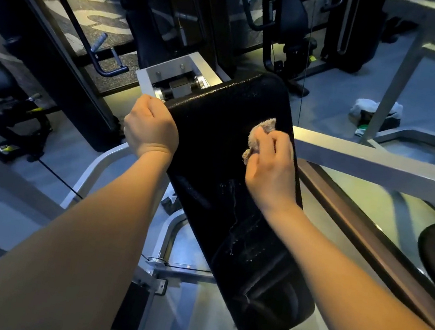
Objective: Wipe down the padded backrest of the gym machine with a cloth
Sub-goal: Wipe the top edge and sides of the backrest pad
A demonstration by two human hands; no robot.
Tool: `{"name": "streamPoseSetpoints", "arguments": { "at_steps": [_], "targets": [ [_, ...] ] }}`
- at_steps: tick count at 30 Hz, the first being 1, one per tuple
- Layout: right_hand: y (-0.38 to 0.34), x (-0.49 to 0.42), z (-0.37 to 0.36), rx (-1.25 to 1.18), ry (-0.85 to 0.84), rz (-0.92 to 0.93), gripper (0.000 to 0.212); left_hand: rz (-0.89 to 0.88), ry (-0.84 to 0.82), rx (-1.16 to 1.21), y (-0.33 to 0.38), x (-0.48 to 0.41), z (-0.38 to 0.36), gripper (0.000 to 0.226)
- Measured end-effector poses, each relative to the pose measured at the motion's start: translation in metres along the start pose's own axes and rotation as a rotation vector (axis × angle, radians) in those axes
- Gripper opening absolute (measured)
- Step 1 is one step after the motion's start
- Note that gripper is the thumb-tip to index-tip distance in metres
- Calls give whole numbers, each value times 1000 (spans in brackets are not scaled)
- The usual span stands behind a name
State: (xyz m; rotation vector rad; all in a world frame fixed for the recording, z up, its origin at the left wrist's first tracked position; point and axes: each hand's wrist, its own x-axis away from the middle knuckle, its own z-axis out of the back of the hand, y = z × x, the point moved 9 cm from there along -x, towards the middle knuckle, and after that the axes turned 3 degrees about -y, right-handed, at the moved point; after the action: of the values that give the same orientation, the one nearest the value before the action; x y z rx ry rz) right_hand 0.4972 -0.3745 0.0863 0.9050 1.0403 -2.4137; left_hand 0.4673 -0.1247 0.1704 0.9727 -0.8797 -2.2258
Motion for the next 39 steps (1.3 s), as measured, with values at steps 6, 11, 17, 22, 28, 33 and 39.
{"name": "streamPoseSetpoints", "arguments": {
  "at_steps": [6,11,17,22,28,33,39],
  "targets": [
    [14,-62,30,-95,113,-81,39,18,-14,-1,0,1,0,29],
    [35,-24,18,-37,119,-98,42,23,-20,-1,-1,0,-1,31],
    [64,32,11,-121,80,-327,23,32,-21,-11,2,4,0,30],
    [53,-6,19,-183,116,-323,31,32,-28,14,-1,1,-1,26],
    [31,51,-15,-183,7,-349,57,9,-69,25,-2,-2,-4,26],
    [-23,84,-51,-214,-220,-201,42,10,-123,61,-4,-5,-7,26],
    [28,56,-20,-11,184,-466,43,-13,-203,85,-4,-7,-14,35]
  ]
}}
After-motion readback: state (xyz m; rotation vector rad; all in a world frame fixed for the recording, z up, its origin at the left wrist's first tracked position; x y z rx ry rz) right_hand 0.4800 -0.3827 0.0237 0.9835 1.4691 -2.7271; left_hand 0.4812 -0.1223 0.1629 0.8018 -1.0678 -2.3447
